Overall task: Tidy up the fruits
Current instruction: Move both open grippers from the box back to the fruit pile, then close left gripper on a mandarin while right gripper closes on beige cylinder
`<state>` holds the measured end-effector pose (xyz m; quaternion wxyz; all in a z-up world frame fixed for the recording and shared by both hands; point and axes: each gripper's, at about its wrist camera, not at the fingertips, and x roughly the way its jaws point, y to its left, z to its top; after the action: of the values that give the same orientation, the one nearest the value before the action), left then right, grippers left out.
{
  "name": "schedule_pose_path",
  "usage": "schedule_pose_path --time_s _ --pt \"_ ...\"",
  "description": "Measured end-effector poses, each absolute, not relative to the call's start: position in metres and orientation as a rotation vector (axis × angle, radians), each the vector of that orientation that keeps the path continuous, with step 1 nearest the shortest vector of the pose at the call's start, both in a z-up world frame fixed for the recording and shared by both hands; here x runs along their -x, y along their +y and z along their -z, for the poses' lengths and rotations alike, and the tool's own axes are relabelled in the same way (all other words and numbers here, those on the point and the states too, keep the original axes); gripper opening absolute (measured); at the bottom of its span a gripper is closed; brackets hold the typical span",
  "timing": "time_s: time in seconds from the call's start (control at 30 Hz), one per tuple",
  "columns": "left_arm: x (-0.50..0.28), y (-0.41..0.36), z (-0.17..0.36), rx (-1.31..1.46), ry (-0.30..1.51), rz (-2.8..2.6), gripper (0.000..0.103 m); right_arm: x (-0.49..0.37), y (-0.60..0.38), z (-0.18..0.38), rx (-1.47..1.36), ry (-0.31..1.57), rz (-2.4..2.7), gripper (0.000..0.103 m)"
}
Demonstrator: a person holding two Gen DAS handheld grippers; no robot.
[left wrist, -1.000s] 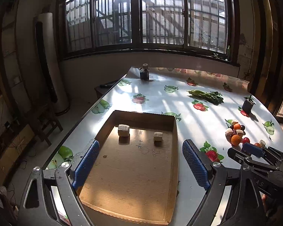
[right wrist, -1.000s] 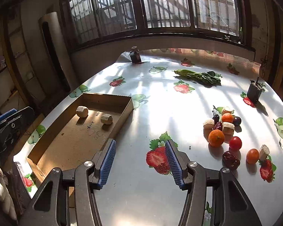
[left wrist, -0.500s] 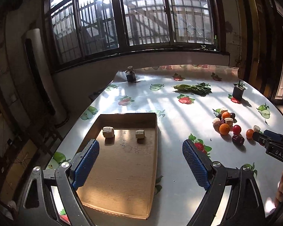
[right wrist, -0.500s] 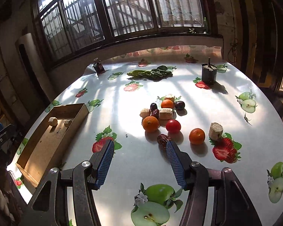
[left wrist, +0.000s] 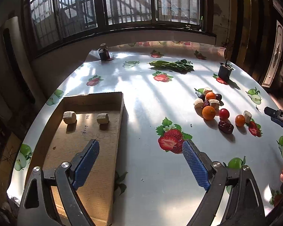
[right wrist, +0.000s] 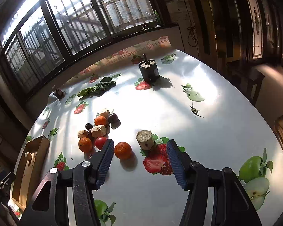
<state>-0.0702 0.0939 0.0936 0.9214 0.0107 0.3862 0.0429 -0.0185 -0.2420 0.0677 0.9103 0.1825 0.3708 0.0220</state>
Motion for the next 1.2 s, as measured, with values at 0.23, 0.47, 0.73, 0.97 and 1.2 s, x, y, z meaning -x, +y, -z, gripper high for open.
schedule_pose_path --time_s 0.23,0.47,0.73,0.97,1.2 --pt "0.012 0.058 -0.074 0.085 0.879 0.043 0.089 -0.020 -0.238 -0.038 -0.427 0.852 -0.030 0.062" --pt "-0.058 0.032 -0.044 0.287 0.962 0.163 0.080 -0.042 -0.226 -0.031 -0.396 0.842 -0.043 0.055" --pt "-0.084 0.019 -0.014 0.307 1.011 0.242 0.057 -0.048 -0.224 -0.018 -0.383 0.875 -0.055 0.055" --pt "-0.078 0.004 -0.012 0.205 0.990 0.299 0.057 -0.045 -0.202 -0.018 -0.229 0.873 -0.026 0.047" --pt "-0.073 -0.012 -0.010 0.101 0.933 0.304 0.057 -0.044 -0.204 -0.016 -0.211 0.879 -0.020 0.034"
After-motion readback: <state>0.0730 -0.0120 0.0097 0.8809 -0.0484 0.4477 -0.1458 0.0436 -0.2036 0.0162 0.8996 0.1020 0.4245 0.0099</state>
